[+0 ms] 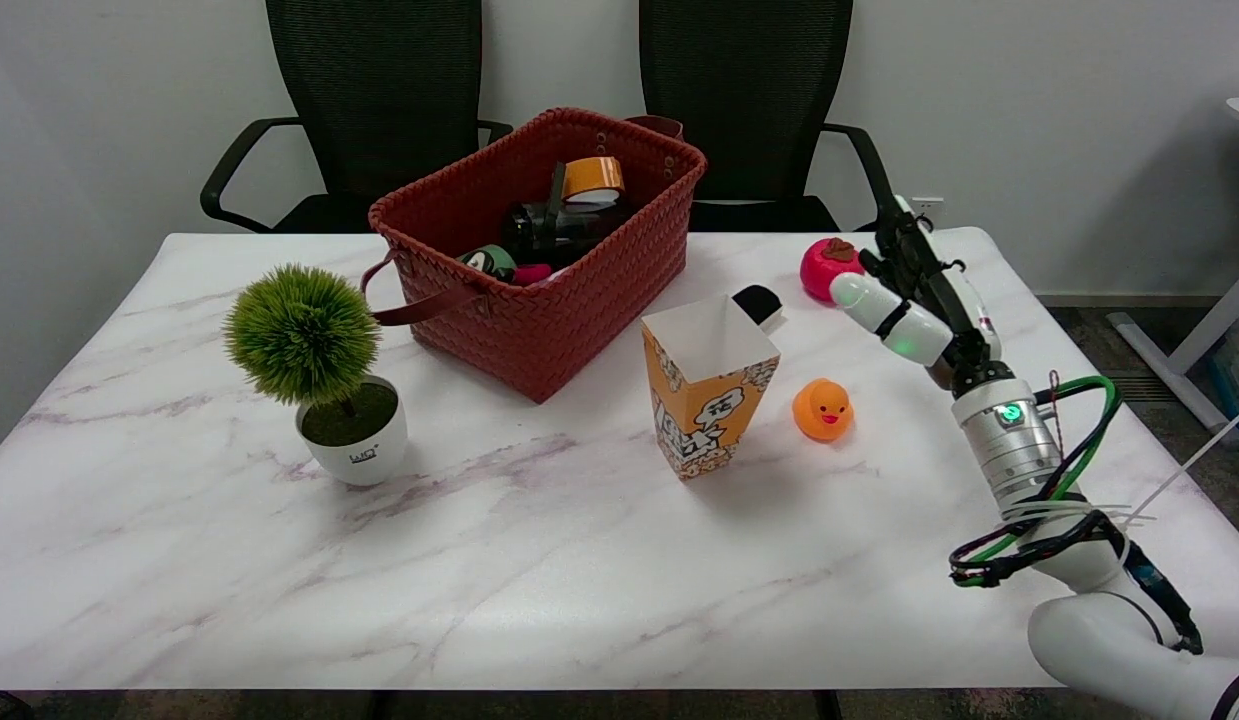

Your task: Pick up the popcorn box.

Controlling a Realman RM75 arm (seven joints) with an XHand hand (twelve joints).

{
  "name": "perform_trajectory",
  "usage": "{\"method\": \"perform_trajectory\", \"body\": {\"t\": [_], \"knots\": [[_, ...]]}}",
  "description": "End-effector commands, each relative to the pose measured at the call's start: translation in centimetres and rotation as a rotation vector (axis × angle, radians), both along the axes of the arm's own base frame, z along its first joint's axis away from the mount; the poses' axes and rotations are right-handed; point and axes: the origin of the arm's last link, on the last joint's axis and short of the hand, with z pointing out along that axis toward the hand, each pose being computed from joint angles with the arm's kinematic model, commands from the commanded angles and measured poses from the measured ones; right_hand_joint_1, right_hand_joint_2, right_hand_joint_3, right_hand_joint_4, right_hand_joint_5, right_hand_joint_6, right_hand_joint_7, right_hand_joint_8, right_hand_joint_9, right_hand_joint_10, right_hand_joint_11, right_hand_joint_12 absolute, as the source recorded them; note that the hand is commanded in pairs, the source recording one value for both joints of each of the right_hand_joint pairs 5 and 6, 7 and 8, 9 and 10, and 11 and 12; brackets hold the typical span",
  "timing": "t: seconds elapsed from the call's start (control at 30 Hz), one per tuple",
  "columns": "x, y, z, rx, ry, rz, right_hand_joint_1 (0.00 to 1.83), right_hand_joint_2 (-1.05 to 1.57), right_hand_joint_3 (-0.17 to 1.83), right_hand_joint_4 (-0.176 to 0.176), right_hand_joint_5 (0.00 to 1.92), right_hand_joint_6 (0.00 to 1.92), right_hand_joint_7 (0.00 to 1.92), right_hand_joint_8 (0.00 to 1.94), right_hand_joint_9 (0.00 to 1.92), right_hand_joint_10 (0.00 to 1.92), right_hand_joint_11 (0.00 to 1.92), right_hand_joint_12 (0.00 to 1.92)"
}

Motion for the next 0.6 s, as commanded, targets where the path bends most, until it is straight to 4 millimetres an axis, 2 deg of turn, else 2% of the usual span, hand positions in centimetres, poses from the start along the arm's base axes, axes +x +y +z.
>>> {"method": "perform_trajectory", "body": {"t": [0.03, 0.1, 0.17, 0.6], "knots": [[-0.9, 0.2, -1.7, 0.064, 0.011, -0.048, 0.84, 0.51, -0.05, 0.000, 0.00, 0.00, 0.00, 0.00, 0.02, 0.02, 0.18, 0.18], [-0.9, 0.2, -1.8, 0.074, 0.007, -0.045, 0.87, 0.48, -0.05, 0.000, 0.00, 0.00, 0.00, 0.00, 0.02, 0.02, 0.18, 0.18], [-1.0, 0.2, -2.0, 0.099, -0.012, -0.043, 0.93, 0.43, -0.17, 0.000, 0.00, 0.00, 0.00, 0.00, 0.03, 0.03, 0.18, 0.18], [-2.0, 0.6, -3.7, 0.174, -0.003, -0.078, 0.99, 0.41, -0.17, 0.000, 0.00, 0.00, 0.00, 0.00, 0.00, 0.00, 0.18, 0.18]]}}
